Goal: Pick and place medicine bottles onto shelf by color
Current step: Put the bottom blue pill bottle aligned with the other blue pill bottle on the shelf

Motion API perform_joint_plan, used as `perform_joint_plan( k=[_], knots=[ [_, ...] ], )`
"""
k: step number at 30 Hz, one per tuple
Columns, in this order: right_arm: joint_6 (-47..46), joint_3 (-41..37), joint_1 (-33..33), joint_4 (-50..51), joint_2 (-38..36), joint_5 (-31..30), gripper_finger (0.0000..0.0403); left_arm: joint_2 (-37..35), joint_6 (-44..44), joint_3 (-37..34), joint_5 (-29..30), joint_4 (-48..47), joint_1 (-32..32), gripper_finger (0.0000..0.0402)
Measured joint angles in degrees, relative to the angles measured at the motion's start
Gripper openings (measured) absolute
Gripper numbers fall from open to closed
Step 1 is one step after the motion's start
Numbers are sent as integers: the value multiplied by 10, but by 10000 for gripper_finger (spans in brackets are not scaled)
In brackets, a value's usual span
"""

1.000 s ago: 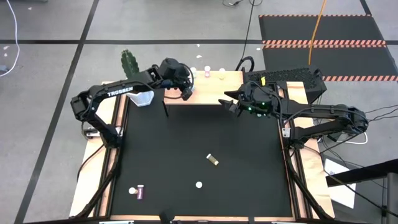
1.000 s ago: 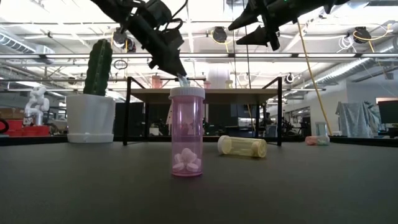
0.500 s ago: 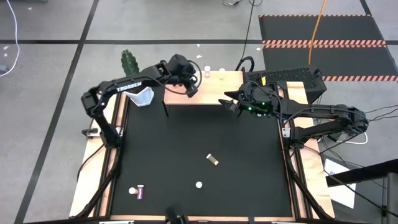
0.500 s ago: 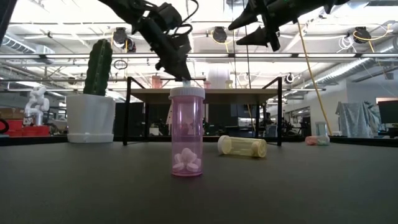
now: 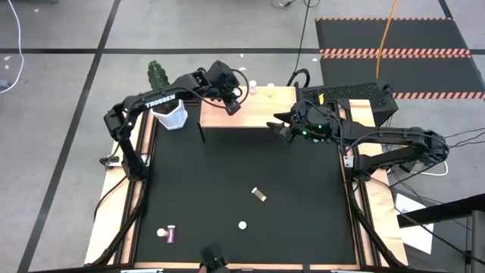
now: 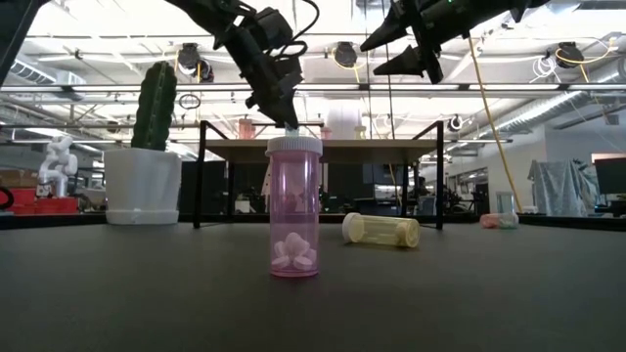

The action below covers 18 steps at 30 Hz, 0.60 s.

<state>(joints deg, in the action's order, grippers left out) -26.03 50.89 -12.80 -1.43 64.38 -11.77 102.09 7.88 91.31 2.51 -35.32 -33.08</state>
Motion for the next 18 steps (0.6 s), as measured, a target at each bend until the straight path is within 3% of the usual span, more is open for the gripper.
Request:
perform_joint_plan(
  k=[18],
  knots=[
    [-6,0,0,0,0,1,254,0,-26,0,-25,-2,-7,145]
  ],
)
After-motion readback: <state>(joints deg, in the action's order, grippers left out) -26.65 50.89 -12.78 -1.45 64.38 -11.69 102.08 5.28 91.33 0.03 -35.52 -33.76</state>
